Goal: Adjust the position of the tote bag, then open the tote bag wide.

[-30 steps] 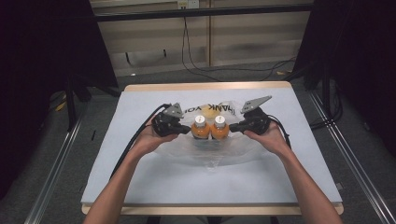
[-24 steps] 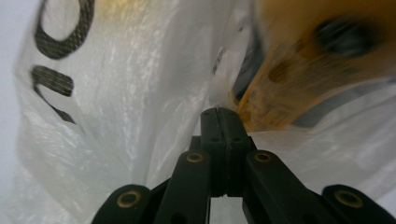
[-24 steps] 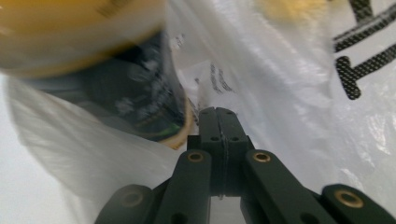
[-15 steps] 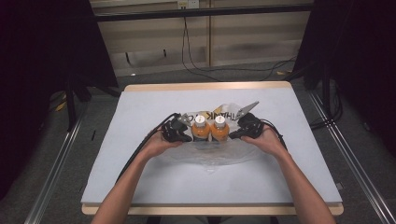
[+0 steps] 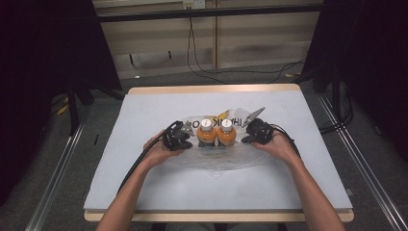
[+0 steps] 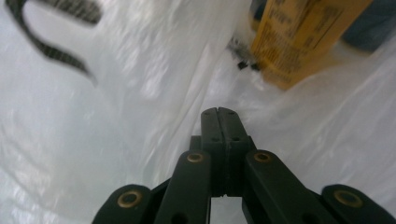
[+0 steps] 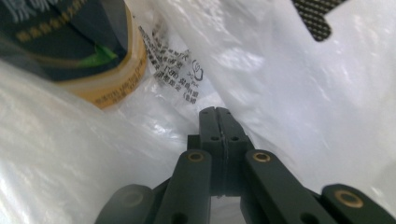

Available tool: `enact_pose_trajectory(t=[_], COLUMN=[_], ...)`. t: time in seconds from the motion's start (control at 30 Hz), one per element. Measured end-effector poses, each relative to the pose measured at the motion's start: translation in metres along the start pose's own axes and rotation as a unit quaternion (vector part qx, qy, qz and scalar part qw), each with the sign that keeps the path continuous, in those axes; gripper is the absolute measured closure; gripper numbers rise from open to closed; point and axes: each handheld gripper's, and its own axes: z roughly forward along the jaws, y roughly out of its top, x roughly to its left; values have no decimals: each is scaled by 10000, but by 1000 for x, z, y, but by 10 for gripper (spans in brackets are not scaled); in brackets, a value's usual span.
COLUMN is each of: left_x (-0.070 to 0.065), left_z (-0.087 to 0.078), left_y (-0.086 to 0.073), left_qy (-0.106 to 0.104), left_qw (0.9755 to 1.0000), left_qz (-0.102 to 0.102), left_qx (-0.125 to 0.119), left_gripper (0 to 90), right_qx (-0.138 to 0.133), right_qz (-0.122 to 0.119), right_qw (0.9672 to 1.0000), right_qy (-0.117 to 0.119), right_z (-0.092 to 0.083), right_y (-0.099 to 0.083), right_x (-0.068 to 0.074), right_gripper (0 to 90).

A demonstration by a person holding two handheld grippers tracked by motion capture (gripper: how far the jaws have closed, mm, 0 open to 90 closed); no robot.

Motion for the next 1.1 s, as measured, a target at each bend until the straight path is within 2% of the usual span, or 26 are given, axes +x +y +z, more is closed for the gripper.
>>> enact_pose_trajectory(t=[0.07,0.13,0.2,0.23,0.37,0.53,0.67,0.7,0.77,0.83,0.87,0.9,0.97,1.0,1.03,1.07,1.1], left_x=[2,3,5,5,8,7,9,10,10,10,11,11,14,14,15,14,13], left_z=[-2,-4,-7,-7,-9,-11,-14,-15,-16,-17,-18,-18,-20,-19,-20,-19,-19], left_y=[-4,-7,-11,-13,-19,-21,-26,-27,-29,-31,-32,-34,-38,-38,-39,-39,-39], left_qy=[54,117,89,83,45,52,46,32,31,231,202,176,130,100,82,107,119], left_qw=[10000,9999,9999,9998,9998,9997,9997,9997,9996,9992,9993,9992,9993,9992,9993,9993,9992], left_qz=[-48,-84,-51,-120,-185,-247,-230,-202,-275,-186,-178,-310,-296,-386,-357,-348,-382], left_qx=[14,88,137,131,55,72,98,114,110,269,259,180,172,83,121,107,83], left_gripper=[900,900,900,900,900,900,900,900,900,900,900,900,900,900,900,900,900], right_qx=[48,192,240,278,458,420,534,558,612,660,680,703,745,737,714,700,720], right_qz=[-42,-116,-151,-111,-249,-215,-224,-293,-305,-322,-339,-342,-357,-356,-279,-346,-297], right_qw=[9999,9993,9990,9987,9968,9974,9963,9959,9955,9950,9947,9945,9941,9940,9946,9946,9947], right_qy=[-87,-288,-355,-406,-599,-549,-635,-649,-656,-680,-688,-703,-704,-723,-698,-677,-669], right_z=[-2,-5,-7,-7,-10,-12,-15,-16,-17,-19,-20,-21,-24,-25,-25,-26,-27], right_y=[-2,-4,-6,-7,-9,-13,-16,-17,-18,-20,-21,-22,-26,-28,-30,-31,-32], right_x=[-1,0,-1,0,-1,-4,-3,-4,-4,-5,-5,-5,-5,-6,-6,-7,-6], right_gripper=[900,900,900,900,900,900,900,900,900,900,900,900,900,900,900,900,900])
